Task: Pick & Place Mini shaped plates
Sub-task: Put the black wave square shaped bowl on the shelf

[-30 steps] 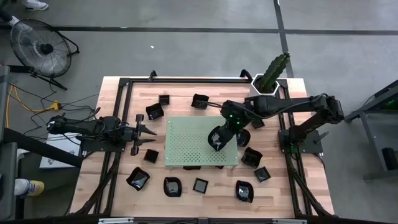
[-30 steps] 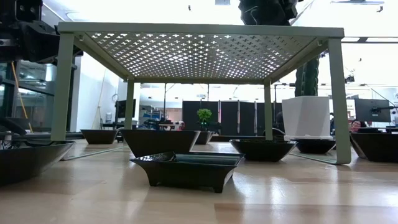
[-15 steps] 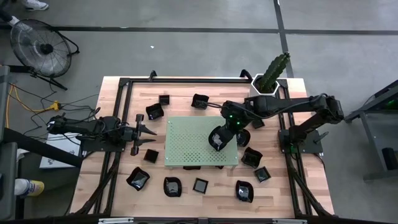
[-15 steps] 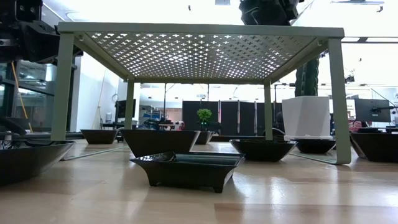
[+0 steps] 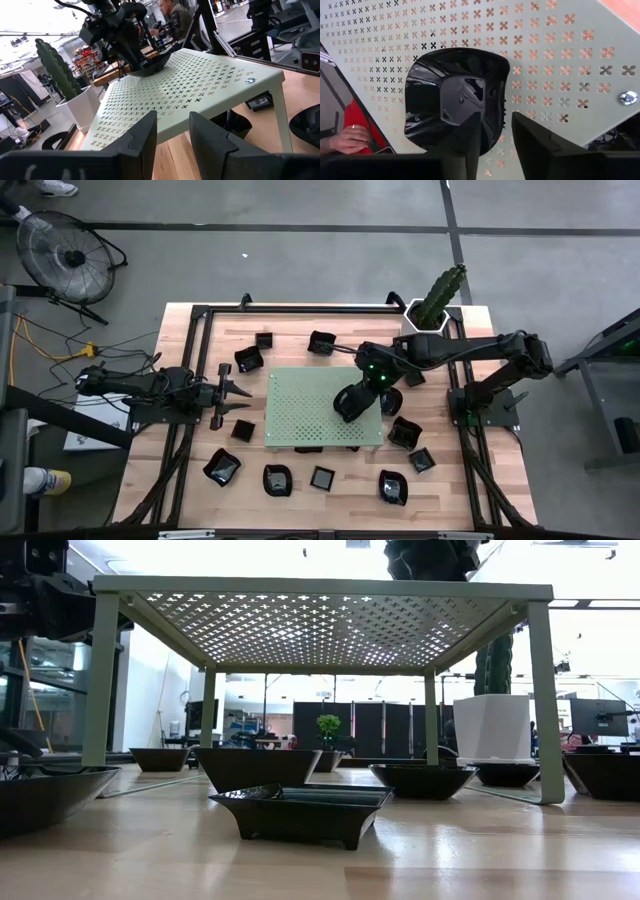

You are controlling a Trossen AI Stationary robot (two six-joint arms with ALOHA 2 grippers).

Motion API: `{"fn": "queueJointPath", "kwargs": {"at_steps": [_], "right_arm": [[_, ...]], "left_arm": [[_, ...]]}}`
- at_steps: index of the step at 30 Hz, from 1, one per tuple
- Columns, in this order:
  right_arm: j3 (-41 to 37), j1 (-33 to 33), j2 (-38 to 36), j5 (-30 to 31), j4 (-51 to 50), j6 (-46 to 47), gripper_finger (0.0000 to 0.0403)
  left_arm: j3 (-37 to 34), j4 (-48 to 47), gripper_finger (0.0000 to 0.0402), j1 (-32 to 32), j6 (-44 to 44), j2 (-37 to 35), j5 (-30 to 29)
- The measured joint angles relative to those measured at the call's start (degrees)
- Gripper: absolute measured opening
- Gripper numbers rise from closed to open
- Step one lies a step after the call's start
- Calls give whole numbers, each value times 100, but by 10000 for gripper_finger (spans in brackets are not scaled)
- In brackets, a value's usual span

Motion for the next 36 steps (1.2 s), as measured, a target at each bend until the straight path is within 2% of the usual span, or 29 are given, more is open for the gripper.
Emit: {"fn": "queueJointPath", "kwargs": {"at_steps": [8,18,31,36], "right_arm": [[0,-311,-34,-101,0,-313,119],[0,-1022,-214,-109,146,-961,119],[0,-2005,-195,-125,1810,-1702,119],[2,-2336,-99,-153,2170,-2064,119]], "left_arm": [[0,-1,111,0,0,-1,0],[0,1,111,-1,0,-1,0],[0,0,111,-1,0,1,0],[0,0,111,-2,0,1,2]]}}
